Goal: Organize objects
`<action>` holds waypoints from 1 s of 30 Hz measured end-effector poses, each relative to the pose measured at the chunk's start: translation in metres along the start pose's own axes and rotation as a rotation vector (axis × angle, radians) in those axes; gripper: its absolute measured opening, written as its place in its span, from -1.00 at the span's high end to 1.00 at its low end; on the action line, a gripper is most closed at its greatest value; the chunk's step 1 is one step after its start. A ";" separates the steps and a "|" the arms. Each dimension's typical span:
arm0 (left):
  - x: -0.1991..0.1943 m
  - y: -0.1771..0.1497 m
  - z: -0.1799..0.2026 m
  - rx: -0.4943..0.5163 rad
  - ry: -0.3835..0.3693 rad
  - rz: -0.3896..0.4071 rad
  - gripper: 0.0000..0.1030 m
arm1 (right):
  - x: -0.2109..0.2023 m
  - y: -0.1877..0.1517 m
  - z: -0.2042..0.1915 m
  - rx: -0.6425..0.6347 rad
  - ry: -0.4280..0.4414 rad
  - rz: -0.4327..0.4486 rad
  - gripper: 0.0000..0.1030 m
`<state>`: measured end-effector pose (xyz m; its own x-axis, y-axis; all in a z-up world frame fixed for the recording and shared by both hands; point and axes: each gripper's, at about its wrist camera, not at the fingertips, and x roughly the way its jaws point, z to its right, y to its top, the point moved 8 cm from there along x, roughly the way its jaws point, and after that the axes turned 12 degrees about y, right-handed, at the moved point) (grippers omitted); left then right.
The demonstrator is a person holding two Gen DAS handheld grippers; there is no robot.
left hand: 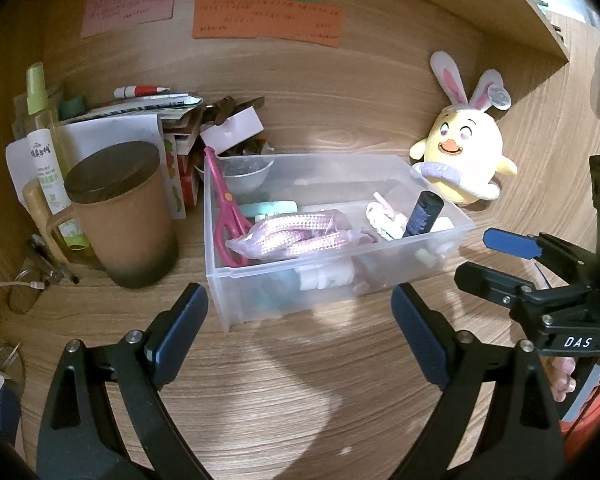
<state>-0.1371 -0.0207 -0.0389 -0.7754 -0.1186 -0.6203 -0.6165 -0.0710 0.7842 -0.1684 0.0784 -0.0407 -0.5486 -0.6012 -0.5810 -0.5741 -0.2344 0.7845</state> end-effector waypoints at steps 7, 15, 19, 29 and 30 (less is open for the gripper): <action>-0.001 0.001 0.000 -0.002 0.007 0.010 -0.82 | 0.000 -0.001 0.000 0.003 0.005 -0.002 -0.58; -0.001 0.001 -0.002 -0.009 0.013 0.008 -0.82 | 0.000 -0.003 0.000 0.003 0.011 -0.006 -0.58; -0.001 0.000 -0.003 -0.017 0.012 0.002 -0.82 | 0.000 -0.003 0.000 0.003 0.013 -0.006 -0.59; -0.004 0.001 -0.003 -0.020 -0.003 0.012 -0.82 | 0.000 -0.004 -0.004 -0.001 0.014 -0.010 -0.59; -0.005 0.001 -0.002 -0.021 -0.001 0.015 -0.82 | 0.000 -0.003 -0.004 -0.003 0.013 -0.009 -0.59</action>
<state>-0.1338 -0.0226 -0.0348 -0.7844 -0.1188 -0.6088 -0.6021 -0.0900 0.7934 -0.1638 0.0764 -0.0424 -0.5351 -0.6091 -0.5854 -0.5775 -0.2421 0.7797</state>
